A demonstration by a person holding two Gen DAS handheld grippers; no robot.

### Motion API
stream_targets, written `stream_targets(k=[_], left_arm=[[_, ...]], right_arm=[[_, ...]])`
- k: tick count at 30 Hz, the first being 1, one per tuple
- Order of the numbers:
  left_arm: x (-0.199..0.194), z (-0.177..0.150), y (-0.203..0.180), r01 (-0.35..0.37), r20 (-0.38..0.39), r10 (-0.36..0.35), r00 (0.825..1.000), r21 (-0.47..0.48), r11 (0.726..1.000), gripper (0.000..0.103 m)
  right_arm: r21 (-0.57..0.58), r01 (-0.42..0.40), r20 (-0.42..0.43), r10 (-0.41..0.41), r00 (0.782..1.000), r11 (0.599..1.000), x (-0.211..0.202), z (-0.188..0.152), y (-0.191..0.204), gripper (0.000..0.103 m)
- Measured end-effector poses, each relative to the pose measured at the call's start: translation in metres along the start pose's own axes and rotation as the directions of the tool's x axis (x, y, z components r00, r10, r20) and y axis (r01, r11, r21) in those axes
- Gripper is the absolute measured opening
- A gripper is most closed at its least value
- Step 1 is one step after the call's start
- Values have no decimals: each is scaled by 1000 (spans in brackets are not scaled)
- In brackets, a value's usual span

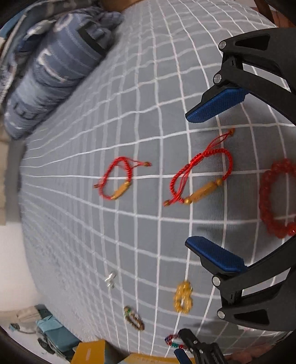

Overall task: Organize jewelry
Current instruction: 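Grasp the multicolour bead bracelet with the left tool while the right tool grasps the red cord bracelet, then carry both held bracelets over to the open white box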

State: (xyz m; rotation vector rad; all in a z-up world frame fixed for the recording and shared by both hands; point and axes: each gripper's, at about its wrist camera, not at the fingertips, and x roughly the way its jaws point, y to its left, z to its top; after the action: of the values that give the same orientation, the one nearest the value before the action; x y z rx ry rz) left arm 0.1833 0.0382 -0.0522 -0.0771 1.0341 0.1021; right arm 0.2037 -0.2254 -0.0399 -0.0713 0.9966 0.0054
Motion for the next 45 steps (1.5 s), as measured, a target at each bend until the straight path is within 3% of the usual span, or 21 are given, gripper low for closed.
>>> stream_targets(k=[2,6,11,15,18,20,33,35,45], left_arm=[[5,1,2,4,-6,-4,1000,2,1000,95],[9,0,6,11,-18,-11,1000,-6,1000,85],[5,-1,8,8,-24,-8,1000,4,1000,55],[1,-4,9,14,-30,-14,999,9,1000,39],[-1,-6,10,22,-31,-22,999,10,1000,21],[-3,-7,11,32,-29,-32,999,4,999,19],[-15,-8,9,66,24,-66,998,18,998,19],[-18,-8,8,71,34,-71,997,21,997,9],[-36,-11,8,73,75,-74,994,19,997,9]], right_arm=[[3,-8,-11,8,1000,1000,6,-2,0,94],[7,-33,-55,33,998,999,18,-7,0,77],[13,-67,-68,68,995,998,22,-7,2,56],[11,-68,-68,68,995,998,19,-12,0,42],[4,-71,-70,71,995,997,17,-12,2,24],[0,-66,-68,66,995,998,14,-14,2,9],[6,-41,-11,41,999,999,0,-14,3,9],[7,-36,-1,36,999,999,-4,-14,3,9],[2,-36,47,36,998,999,-24,-14,9,9]])
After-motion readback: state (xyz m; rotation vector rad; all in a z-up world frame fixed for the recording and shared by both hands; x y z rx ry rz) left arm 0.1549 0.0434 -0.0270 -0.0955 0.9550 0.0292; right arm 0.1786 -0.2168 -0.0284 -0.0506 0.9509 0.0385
